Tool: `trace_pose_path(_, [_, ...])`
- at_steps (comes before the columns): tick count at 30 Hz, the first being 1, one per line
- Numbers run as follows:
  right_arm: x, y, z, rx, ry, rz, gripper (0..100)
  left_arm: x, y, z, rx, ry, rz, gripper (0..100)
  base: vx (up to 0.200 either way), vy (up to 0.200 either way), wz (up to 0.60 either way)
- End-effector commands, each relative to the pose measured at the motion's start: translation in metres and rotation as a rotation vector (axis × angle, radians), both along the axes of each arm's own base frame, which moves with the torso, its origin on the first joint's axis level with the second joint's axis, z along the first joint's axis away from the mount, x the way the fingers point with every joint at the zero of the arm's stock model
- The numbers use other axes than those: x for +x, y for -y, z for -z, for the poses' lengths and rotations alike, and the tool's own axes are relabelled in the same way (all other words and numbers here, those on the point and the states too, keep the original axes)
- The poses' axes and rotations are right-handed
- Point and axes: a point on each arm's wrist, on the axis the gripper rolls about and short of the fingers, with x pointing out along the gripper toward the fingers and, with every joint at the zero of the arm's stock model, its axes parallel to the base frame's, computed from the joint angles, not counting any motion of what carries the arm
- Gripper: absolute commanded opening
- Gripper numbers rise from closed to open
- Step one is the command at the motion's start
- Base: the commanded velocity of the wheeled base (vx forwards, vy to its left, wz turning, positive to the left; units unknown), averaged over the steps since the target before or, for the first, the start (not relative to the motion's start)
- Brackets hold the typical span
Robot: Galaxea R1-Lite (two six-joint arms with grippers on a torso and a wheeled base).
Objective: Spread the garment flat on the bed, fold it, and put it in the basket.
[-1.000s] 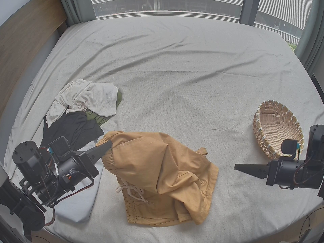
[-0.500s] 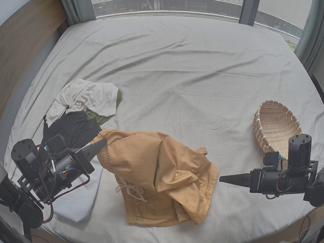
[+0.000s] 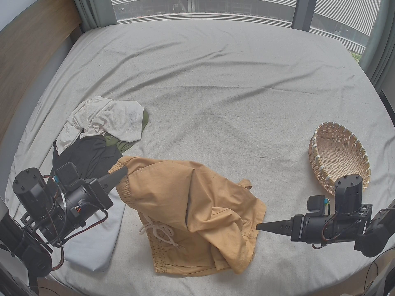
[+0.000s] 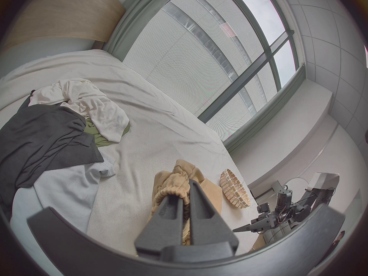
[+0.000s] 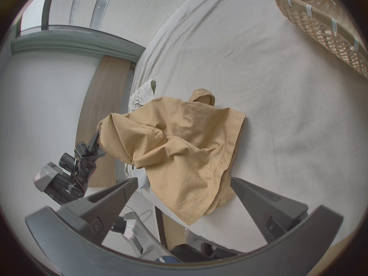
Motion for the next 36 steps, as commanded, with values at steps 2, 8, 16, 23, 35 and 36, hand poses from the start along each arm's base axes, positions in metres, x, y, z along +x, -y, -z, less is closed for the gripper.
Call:
trace_pose_path(2, [0.005,-0.003,0.022,-0.005,-0.092,-0.006,100,0.000,0.001,0.001,0.000,-0.003,0.003,0,0.000,0.000,0.00])
trace_pose_path(8, [0.008,-0.008,0.031,-0.009,-0.103,-0.018,100,0.000,0.001,0.000,0.000,-0.002,0.003,0,0.000,0.000,0.00])
trace_pose_path(16, [0.015,-0.014,0.060,0.005,-0.067,-0.020,100,0.000,0.001,0.000,0.000,0.001,0.003,0,0.000,0.000,0.00])
trace_pose_path(23, [0.017,-0.019,0.072,0.047,-0.013,-0.024,100,-0.001,0.001,0.000,0.000,0.002,0.003,0,0.000,0.000,0.00])
trace_pose_path(35, [0.014,-0.015,0.064,0.058,0.030,0.007,100,-0.001,0.001,0.001,0.001,-0.002,0.006,0,0.000,0.000,0.00])
trace_pose_path(36, [0.014,-0.014,0.063,0.059,0.031,0.007,100,0.000,0.001,0.001,0.002,-0.004,0.004,0,0.000,0.000,0.00])
